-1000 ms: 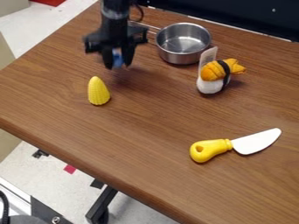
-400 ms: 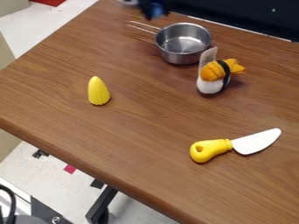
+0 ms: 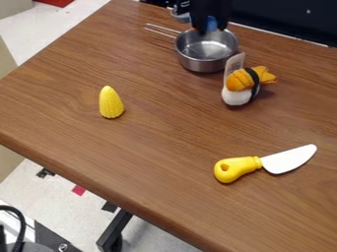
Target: Put the blue ball spoon into the silver pan
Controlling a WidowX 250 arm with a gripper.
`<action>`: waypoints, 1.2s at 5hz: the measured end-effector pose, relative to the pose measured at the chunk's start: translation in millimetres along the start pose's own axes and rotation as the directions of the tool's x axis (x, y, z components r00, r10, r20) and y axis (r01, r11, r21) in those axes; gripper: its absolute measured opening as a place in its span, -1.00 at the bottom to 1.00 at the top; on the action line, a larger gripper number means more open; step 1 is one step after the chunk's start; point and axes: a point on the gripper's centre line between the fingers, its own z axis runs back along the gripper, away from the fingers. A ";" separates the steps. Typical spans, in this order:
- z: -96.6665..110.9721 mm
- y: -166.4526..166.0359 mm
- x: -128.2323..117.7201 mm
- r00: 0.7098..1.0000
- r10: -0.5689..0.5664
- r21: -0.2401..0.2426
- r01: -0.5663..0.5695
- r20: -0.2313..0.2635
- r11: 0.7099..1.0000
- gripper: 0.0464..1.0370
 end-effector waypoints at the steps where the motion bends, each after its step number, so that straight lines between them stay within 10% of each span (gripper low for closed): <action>1: -14.4 -7.6 -5.7 0.998 0.010 0.004 -0.010 -0.063 1.000 -0.28; 5: -27.5 -23.3 -1.3 0.988 0.081 0.012 -0.080 -0.132 0.997 -0.14; 6: -27.1 -23.8 1.1 0.982 0.113 0.027 -0.110 -0.151 0.994 0.47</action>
